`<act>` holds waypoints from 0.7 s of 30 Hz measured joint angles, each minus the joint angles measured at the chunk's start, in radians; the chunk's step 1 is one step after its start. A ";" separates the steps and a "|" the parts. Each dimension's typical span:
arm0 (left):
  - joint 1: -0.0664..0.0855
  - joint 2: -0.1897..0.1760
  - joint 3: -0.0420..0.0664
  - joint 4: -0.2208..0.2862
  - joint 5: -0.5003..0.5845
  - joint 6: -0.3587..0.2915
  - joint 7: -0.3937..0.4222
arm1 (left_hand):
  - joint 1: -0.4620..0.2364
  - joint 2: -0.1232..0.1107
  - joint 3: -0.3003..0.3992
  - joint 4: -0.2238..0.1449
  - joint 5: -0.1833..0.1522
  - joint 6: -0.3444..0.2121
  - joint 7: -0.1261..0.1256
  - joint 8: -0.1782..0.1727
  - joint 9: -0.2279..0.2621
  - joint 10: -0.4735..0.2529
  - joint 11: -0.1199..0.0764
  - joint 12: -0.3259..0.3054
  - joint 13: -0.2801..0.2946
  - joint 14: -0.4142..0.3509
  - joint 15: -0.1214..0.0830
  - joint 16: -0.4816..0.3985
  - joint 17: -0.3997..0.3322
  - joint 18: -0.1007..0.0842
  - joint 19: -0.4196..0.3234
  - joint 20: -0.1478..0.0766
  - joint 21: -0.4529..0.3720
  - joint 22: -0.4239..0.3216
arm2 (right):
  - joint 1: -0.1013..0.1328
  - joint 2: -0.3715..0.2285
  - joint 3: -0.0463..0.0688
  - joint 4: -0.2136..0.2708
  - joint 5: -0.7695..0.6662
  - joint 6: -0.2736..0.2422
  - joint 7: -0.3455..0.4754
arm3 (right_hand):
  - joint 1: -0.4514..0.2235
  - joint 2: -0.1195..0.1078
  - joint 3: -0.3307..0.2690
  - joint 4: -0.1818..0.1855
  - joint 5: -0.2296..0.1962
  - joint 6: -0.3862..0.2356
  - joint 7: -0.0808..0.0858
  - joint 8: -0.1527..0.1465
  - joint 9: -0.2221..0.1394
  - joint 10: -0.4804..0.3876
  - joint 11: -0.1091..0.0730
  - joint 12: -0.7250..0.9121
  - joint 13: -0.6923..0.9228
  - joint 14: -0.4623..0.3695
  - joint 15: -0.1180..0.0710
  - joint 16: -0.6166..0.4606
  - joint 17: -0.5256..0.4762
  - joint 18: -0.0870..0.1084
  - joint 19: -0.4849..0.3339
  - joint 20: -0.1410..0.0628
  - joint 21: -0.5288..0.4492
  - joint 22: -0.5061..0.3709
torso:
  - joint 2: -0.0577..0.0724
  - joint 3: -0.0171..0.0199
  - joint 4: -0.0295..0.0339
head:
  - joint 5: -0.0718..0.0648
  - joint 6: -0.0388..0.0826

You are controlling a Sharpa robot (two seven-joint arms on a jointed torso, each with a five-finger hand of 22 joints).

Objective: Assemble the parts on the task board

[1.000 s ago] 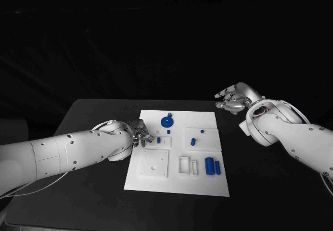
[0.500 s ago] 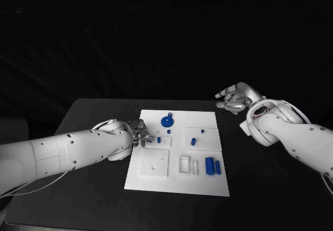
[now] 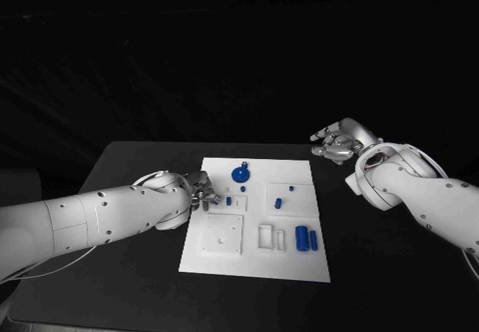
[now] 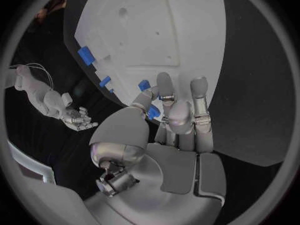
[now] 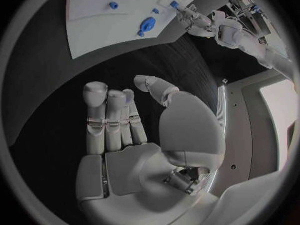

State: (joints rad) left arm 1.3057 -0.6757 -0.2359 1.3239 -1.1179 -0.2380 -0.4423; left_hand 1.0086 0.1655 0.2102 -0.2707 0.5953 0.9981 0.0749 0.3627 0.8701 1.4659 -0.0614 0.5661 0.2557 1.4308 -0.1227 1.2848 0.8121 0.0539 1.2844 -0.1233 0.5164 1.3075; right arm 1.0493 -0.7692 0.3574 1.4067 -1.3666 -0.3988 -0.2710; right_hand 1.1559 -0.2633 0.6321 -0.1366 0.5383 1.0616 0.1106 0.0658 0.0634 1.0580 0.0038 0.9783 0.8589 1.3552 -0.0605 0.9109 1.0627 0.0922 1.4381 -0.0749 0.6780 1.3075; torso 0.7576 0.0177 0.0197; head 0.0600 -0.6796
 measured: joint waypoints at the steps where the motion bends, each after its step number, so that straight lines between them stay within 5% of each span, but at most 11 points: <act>1: 0.000 0.000 0.000 -0.001 -0.002 0.002 0.000 | 0.000 0.000 0.000 0.000 0.000 0.000 0.000 0.000 0.000 0.000 0.000 0.000 0.000 0.000 0.000 0.000 -0.001 0.000 0.000 0.000 0.000 0.000 | 0.000 0.000 0.000 0.000 0.000 0.000 0.000 | 0.000 0.000 0.000 0.000 0.000 0.000 0.000 0.000 0.000 0.000 0.000 0.000 0.000 0.000 0.000 0.000 0.000 0.000 0.000 0.000 0.000 0.000 | 0.000 0.0000 0.0000 | 0.000 0.000; 21: 0.002 0.001 0.002 -0.001 -0.016 0.025 -0.004 | 0.001 -0.001 0.001 0.002 -0.004 0.000 0.000 0.001 0.000 0.000 0.000 0.000 0.001 0.000 0.000 0.000 -0.001 0.000 0.000 0.000 0.000 0.000 | 0.000 -0.001 0.000 0.000 0.000 0.002 0.000 | 0.000 0.000 0.000 0.000 0.000 0.000 0.000 0.000 0.000 0.000 0.000 0.000 -0.002 0.000 0.000 0.000 0.000 0.000 0.000 0.000 0.000 0.000 | 0.000 0.0000 -0.0003 | -0.001 -0.002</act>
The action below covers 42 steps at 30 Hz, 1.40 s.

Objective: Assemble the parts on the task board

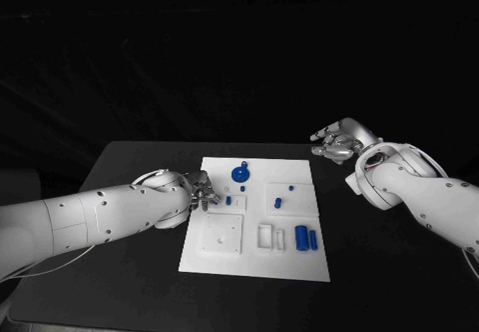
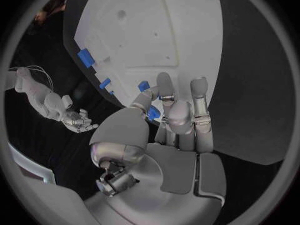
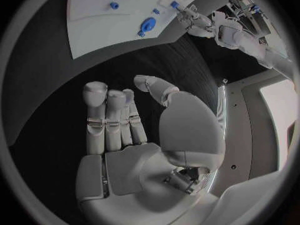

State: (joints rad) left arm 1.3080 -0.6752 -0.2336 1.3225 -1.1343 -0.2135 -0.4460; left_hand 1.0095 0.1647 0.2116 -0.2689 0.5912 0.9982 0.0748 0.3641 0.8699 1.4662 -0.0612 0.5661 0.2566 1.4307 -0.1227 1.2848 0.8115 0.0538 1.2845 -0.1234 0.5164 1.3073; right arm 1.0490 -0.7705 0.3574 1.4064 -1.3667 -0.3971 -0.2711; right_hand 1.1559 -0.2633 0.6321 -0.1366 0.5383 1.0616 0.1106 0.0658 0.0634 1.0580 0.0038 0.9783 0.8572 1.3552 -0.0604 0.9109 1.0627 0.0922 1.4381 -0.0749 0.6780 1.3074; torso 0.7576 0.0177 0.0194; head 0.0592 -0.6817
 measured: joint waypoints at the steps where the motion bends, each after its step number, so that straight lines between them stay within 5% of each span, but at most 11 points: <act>1: 0.000 0.000 0.000 0.000 0.000 0.001 0.000 | 0.000 0.000 0.000 0.000 0.000 0.000 0.000 0.000 0.000 0.000 0.000 0.000 0.000 0.000 0.000 0.000 0.000 0.000 0.000 0.000 0.000 0.000 | 0.000 0.000 0.000 0.000 0.000 0.000 0.000 | 0.000 0.000 0.000 0.000 0.000 0.000 0.000 0.000 0.000 0.000 0.000 0.000 0.000 0.000 0.000 0.000 0.000 0.000 0.000 0.000 0.000 0.000 | 0.000 0.0000 -0.0002 | 0.000 0.000; 25: 0.000 0.017 0.003 -0.023 0.003 0.016 -0.008 | 0.019 -0.013 -0.006 0.072 -0.003 0.009 -0.009 0.000 -0.018 0.003 0.003 0.000 0.001 0.000 0.000 0.000 -0.005 0.000 0.000 0.000 0.000 0.001 | 0.000 0.001 0.000 0.000 0.000 0.002 0.000 | 0.000 0.000 0.000 0.000 0.000 0.000 0.000 0.000 0.000 0.000 0.000 0.000 0.000 0.000 0.000 0.000 0.000 0.000 0.000 0.000 0.000 0.000 | 0.000 0.0010 -0.0012 | -0.004 -0.003; 42: -0.002 0.018 0.003 -0.025 0.002 0.020 -0.010 | 0.022 -0.060 -0.029 0.112 -0.003 0.041 -0.037 -0.005 -0.005 -0.004 -0.004 -0.005 0.000 0.002 0.002 -0.007 -0.012 0.000 0.004 -0.004 -0.005 0.000 | -0.001 0.003 0.000 -0.002 0.000 0.003 0.000 | 0.000 0.000 0.000 0.000 0.004 -0.004 0.004 0.000 0.000 -0.004 0.004 0.000 -0.001 0.000 0.000 0.000 0.000 0.000 0.000 0.000 -0.006 0.000 | 0.000 0.0000 0.0003 | -0.006 -0.007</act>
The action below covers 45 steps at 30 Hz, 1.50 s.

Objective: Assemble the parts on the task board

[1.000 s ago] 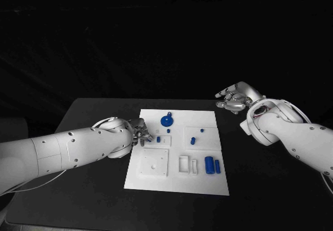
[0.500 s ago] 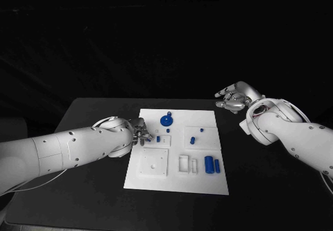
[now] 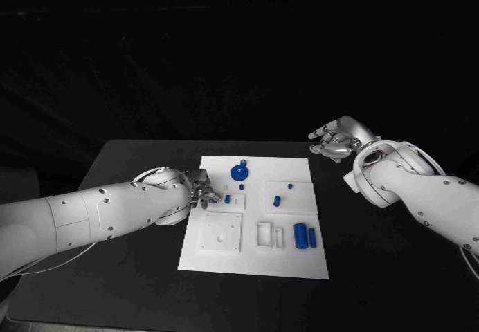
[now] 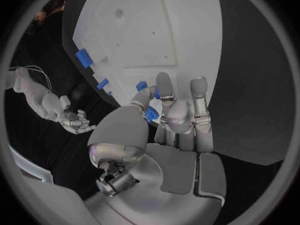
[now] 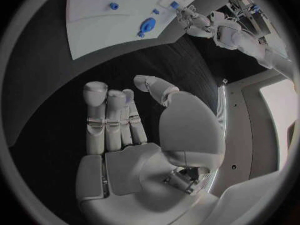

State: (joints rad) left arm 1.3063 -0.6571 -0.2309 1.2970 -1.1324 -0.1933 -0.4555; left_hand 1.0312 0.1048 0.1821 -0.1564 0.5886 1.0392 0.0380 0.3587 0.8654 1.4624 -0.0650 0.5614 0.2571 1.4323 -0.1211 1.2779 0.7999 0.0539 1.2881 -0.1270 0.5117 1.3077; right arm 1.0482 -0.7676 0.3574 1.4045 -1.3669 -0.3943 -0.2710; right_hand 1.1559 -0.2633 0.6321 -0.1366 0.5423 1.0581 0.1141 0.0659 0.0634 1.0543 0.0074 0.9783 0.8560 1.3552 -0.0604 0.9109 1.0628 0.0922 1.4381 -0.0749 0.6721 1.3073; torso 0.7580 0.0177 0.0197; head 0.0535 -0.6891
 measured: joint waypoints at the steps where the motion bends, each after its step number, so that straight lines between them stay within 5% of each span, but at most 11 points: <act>1: 0.000 0.000 0.000 0.000 0.000 0.000 0.000 | 0.001 -0.001 -0.002 0.003 0.000 0.001 -0.001 0.000 0.000 -0.001 -0.001 0.000 0.000 0.000 0.000 0.000 0.000 0.000 0.000 0.000 0.000 0.000 | 0.000 0.000 0.000 0.000 0.000 0.000 0.000 | 0.000 0.000 0.000 0.000 0.000 0.000 0.000 0.000 0.000 0.000 0.000 0.000 0.000 0.000 0.000 0.000 0.000 0.000 0.000 0.000 0.000 0.000 | 0.000 0.0000 0.0000 | 0.000 0.000; 12: -0.001 0.000 0.000 -0.003 0.000 0.000 -0.001 | 0.007 -0.012 -0.008 0.015 -0.005 0.015 -0.012 -0.003 -0.001 -0.003 -0.003 0.000 -0.001 0.000 0.000 0.000 -0.001 0.000 0.000 0.000 0.000 0.000 | -0.001 0.000 0.000 -0.001 0.000 0.000 0.000 | 0.000 0.000 0.000 0.000 0.000 0.000 0.000 0.000 0.000 0.000 0.000 0.000 0.000 0.000 0.000 0.000 0.000 0.000 0.000 0.000 0.000 0.000 | 0.000 -0.0003 -0.0004 | 0.001 0.000; 19: -0.004 0.000 -0.003 -0.009 0.000 0.002 -0.007 | 0.015 -0.064 -0.064 0.080 -0.039 0.069 -0.062 -0.004 -0.038 -0.004 -0.004 -0.001 -0.001 0.000 0.000 -0.004 -0.008 0.000 0.004 -0.004 -0.004 0.000 | -0.001 0.000 0.000 -0.001 0.000 0.001 0.000 | 0.000 0.000 0.000 0.000 0.000 0.000 0.000 0.000 0.000 0.000 0.000 0.000 0.000 0.000 0.000 0.000 0.000 0.000 0.000 0.000 0.000 0.000 | 0.000 -0.0003 -0.0003 | -0.001 0.000; 24: -0.005 0.000 -0.003 -0.015 0.000 0.006 -0.010 | 0.031 -0.083 -0.103 0.136 -0.090 0.068 -0.061 -0.010 -0.037 -0.004 -0.004 -0.007 -0.001 0.000 0.000 -0.007 -0.015 0.000 0.004 -0.004 -0.009 0.000 | -0.001 -0.001 0.000 -0.001 0.000 0.001 0.000 | 0.000 0.000 0.000 0.000 0.000 0.000 0.000 0.000 0.000 0.000 0.000 0.000 -0.001 0.000 0.000 0.000 -0.002 0.000 0.000 0.000 0.000 0.001 | -0.001 -0.0003 -0.0002 | -0.001 0.000; 41: -0.006 0.003 -0.003 -0.024 0.001 0.008 -0.012 | 0.062 -0.114 -0.150 0.222 -0.110 0.071 -0.060 -0.006 -0.044 -0.004 -0.004 -0.012 0.004 -0.001 -0.001 -0.012 -0.024 0.000 0.007 -0.007 -0.015 0.000 | -0.001 -0.001 0.000 -0.001 0.000 0.001 0.000 | 0.000 0.000 0.000 0.000 0.000 0.000 0.000 0.000 0.000 0.000 0.000 0.000 -0.001 0.000 0.000 0.000 -0.002 0.000 0.000 0.000 0.000 0.001 | -0.001 -0.0007 0.0000 | -0.002 0.000; 43: -0.006 0.003 -0.003 -0.024 0.001 0.007 -0.011 | 0.063 -0.132 -0.152 0.238 -0.113 0.071 -0.060 -0.005 -0.044 -0.004 -0.004 -0.015 0.004 -0.004 -0.004 -0.012 -0.024 0.000 0.007 -0.007 -0.015 0.000 | -0.001 -0.001 0.000 -0.001 0.000 0.001 0.000 | 0.000 0.000 0.000 0.000 0.000 0.000 0.000 0.000 0.000 0.000 0.000 0.000 -0.001 0.000 0.000 0.000 -0.002 0.000 0.000 0.000 0.000 0.001 | -0.001 -0.0007 -0.0001 | -0.002 0.000; 45: -0.006 0.003 -0.004 -0.024 0.001 0.006 -0.010 | 0.057 -0.144 -0.155 0.260 -0.175 0.071 -0.060 -0.006 -0.044 -0.004 -0.004 -0.016 0.004 -0.004 -0.004 -0.012 -0.025 0.000 0.007 -0.007 -0.015 0.000 | -0.001 -0.001 0.000 -0.001 0.000 0.001 0.000 | 0.000 0.000 0.000 0.000 0.000 0.000 0.000 0.000 0.000 0.000 0.000 0.000 -0.001 0.000 0.000 0.000 -0.002 0.000 0.000 0.000 0.000 0.001 | -0.001 -0.0007 -0.0003 | -0.002 0.000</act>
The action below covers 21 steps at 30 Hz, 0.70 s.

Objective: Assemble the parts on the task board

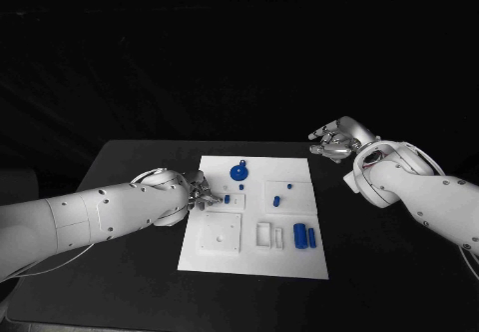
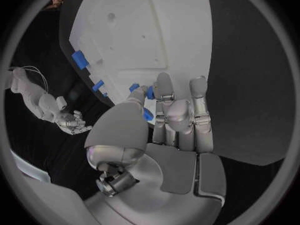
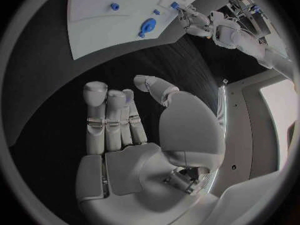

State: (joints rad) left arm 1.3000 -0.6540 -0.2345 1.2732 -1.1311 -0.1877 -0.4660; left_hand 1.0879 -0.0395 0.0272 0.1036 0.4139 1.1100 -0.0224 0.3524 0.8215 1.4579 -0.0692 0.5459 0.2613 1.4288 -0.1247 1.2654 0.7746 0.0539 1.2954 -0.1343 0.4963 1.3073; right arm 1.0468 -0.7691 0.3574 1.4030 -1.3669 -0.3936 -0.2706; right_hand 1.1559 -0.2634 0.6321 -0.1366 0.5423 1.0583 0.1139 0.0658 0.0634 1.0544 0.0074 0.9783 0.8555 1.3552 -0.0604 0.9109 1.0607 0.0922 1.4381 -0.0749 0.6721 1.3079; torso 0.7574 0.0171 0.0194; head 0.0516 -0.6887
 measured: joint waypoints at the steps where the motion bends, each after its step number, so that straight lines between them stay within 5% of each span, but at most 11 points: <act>1: 0.000 0.000 0.000 0.000 0.000 0.000 0.000 | 0.002 -0.014 0.005 0.016 -0.015 0.000 0.000 0.000 0.000 0.000 0.000 0.000 0.000 0.000 0.000 0.000 0.000 0.000 0.000 0.000 -0.001 0.000 | 0.000 0.000 0.000 0.000 0.000 0.000 0.000 | 0.000 0.000 0.000 0.000 0.000 0.000 0.000 0.000 0.000 0.000 0.000 0.000 0.000 0.000 0.000 0.000 0.000 0.000 0.000 0.000 0.000 0.000 | 0.000 0.0000 0.0000 | 0.000 0.000; 3: 0.000 -0.001 0.000 0.000 0.000 -0.002 0.002 | 0.008 -0.055 0.021 0.062 -0.031 -0.002 0.002 0.000 0.000 0.000 0.000 0.000 0.000 0.000 0.000 -0.004 -0.003 0.000 0.000 0.000 -0.005 0.000 | 0.000 0.000 0.000 0.000 0.000 0.000 0.000 | 0.000 0.000 0.000 0.000 0.000 0.000 0.000 0.000 0.000 0.000 0.000 0.000 0.000 0.000 0.000 0.000 0.000 0.000 0.000 0.000 0.000 0.000 | 0.000 0.0000 0.0000 | 0.000 0.000; 8: -0.001 -0.001 0.000 0.000 0.001 -0.004 0.006 | 0.012 -0.113 0.030 0.136 -0.067 -0.003 0.003 -0.001 0.000 0.004 0.004 -0.005 0.000 0.000 0.000 -0.010 -0.010 0.000 0.004 -0.004 -0.006 0.001 | -0.001 0.000 0.000 0.000 0.000 0.000 0.000 | 0.000 0.000 0.000 0.000 0.000 0.000 0.000 0.000 0.000 0.000 0.000 0.000 0.000 0.000 0.000 0.000 0.000 0.000 0.000 0.000 0.000 0.000 | 0.000 0.0000 0.0001 | 0.000 0.000; 21: -0.002 -0.004 0.000 0.001 0.002 -0.013 0.013 | 0.008 -0.130 0.020 0.165 -0.090 -0.010 0.010 0.000 0.000 0.004 0.004 -0.009 0.000 0.000 0.000 -0.015 -0.015 -0.011 0.004 -0.004 -0.009 0.001 | -0.002 -0.001 0.000 0.000 0.000 0.000 0.000 | 0.000 0.000 0.000 0.000 0.000 0.000 0.000 0.000 0.000 0.000 0.000 0.000 0.000 0.000 0.000 0.000 0.000 0.000 0.000 0.000 0.000 0.000 | 0.000 0.0007 -0.0003 | 0.000 -0.001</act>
State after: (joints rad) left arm 1.2980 -0.6578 -0.2347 1.2741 -1.1292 -0.2011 -0.4527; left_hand 1.0959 -0.1699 0.0470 0.2682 0.3242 1.1004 -0.0122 0.3523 0.8210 1.4615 -0.0656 0.5369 0.2611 1.4288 -0.1247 1.2506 0.7597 0.0431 1.2990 -0.1378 0.4877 1.3079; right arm 1.0453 -0.7697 0.3574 1.4025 -1.3669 -0.3934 -0.2705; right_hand 1.1559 -0.2633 0.6321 -0.1366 0.5423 1.0586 0.1135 0.0658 0.0634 1.0544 0.0074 0.9783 0.8556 1.3552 -0.0604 0.9109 1.0607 0.0921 1.4381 -0.0749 0.6721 1.3077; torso 0.7574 0.0177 0.0191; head 0.0517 -0.6892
